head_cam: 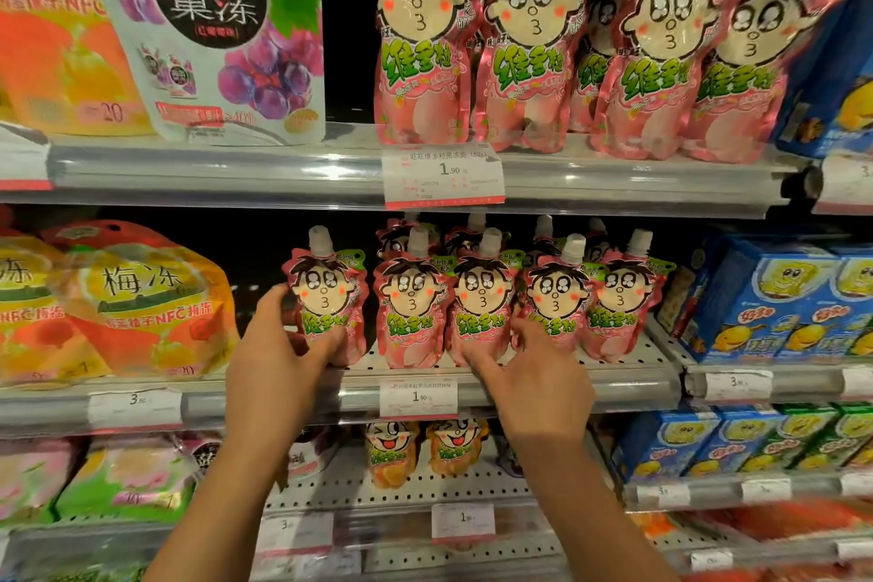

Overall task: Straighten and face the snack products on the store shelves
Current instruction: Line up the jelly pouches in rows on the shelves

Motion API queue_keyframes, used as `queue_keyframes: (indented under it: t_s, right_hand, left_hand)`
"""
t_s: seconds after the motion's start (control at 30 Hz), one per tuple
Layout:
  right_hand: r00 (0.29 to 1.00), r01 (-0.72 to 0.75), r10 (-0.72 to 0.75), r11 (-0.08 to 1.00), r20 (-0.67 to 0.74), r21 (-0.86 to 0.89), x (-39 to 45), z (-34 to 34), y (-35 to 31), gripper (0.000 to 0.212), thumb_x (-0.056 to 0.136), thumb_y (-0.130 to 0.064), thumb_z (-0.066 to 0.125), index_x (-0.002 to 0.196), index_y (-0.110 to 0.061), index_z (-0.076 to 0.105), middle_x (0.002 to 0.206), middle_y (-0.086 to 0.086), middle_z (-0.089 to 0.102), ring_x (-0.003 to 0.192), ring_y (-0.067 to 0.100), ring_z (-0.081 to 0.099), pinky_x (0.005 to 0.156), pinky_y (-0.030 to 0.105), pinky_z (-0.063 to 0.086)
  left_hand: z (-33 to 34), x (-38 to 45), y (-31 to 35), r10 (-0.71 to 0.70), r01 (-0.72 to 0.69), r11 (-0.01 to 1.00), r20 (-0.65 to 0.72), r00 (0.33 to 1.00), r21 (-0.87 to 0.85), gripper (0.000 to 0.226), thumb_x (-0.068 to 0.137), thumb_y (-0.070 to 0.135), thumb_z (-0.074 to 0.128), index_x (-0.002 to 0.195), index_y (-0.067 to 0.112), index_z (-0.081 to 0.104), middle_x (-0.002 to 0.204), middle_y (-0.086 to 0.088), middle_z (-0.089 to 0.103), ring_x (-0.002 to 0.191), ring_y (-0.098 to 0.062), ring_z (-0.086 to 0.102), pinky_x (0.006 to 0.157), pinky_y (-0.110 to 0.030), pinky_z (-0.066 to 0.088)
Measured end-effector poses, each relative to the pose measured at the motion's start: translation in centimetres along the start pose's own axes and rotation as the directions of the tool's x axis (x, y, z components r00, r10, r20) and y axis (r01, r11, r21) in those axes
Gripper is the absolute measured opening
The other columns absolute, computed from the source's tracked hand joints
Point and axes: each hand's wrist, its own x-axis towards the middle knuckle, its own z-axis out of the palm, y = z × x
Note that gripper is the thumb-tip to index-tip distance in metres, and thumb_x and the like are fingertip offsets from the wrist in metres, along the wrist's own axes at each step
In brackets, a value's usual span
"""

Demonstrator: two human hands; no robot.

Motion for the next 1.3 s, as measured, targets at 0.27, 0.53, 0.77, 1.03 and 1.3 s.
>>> queue_keyframes:
  t_s: [0.27,0.53,0.77,1.03,1.3]
  right_hand:
    - [0.998,0.020,-0.017,0.999,-0.061,0.041,0.5,1.0,-0.3,0.064,0.081,-0.074,0.064,0.118,-0.022,0.061,0.069,-0.006,0.064,0.078,0.024,0.068,0.065,0.033,0.049]
    - [0.998,-0.012,0.016,0.998,-0.064,0.062,0.5,1.2,0.2,0.061,0.081,-0.075,0.062,0.115,-0.025,0.059,0.068,-0.006,0.066,0.078,0.023,0.068,0.070,0.035,0.055]
    - [0.998,0.000,0.005,0.997,-0.068,0.073,0.0,1.1,0.4,0.057,0.083,-0.070,0.061,0.121,-0.027,0.062,0.075,-0.004,0.068,0.080,0.024,0.068,0.070,0.037,0.057]
    - [0.968,0.228,-0.185,0.934,-0.172,0.276,-1.1,-0.8,-0.6,0.039,0.089,-0.036,0.071,0.125,-0.023,0.061,0.058,-0.017,0.053,0.055,0.003,0.056,0.059,0.033,0.056]
    - [0.909,0.414,-0.415,0.897,-0.031,0.153,3.0,-2.7,-7.3,0.049,0.096,-0.050,0.058,0.136,-0.021,0.050,0.077,0.003,0.069,0.078,0.028,0.067,0.071,0.042,0.058]
  left_hand:
    - [-0.4,0.2,0.0,-0.013,0.014,1.000,0.045,0.999,-0.017,0.070,0.083,0.038,0.081,0.142,0.017,0.050,0.099,0.010,0.059,0.088,-0.014,0.062,0.074,-0.035,0.051]
    - [-0.1,0.0,0.0,-0.011,0.012,1.000,0.045,0.999,-0.011,0.046,0.084,0.035,0.080,0.123,0.024,0.059,0.085,0.015,0.065,0.079,-0.005,0.064,0.067,-0.034,0.055]
    - [0.0,0.3,-0.2,0.044,-0.044,0.999,0.064,0.997,-0.003,0.015,0.091,0.023,0.074,0.099,0.029,0.063,0.081,0.016,0.066,0.073,-0.004,0.062,0.057,-0.026,0.044]
    - [-0.1,0.9,0.2,0.069,-0.030,0.985,0.228,0.971,-0.170,0.038,0.086,0.038,0.076,0.119,0.032,0.058,0.106,0.017,0.069,0.097,-0.003,0.066,0.079,-0.029,0.051]
    - [0.2,2.0,0.8,0.085,-0.003,0.953,0.260,0.962,-0.302,0.022,0.088,0.027,0.077,0.108,0.028,0.067,0.100,0.009,0.075,0.093,-0.008,0.071,0.086,-0.044,0.059]
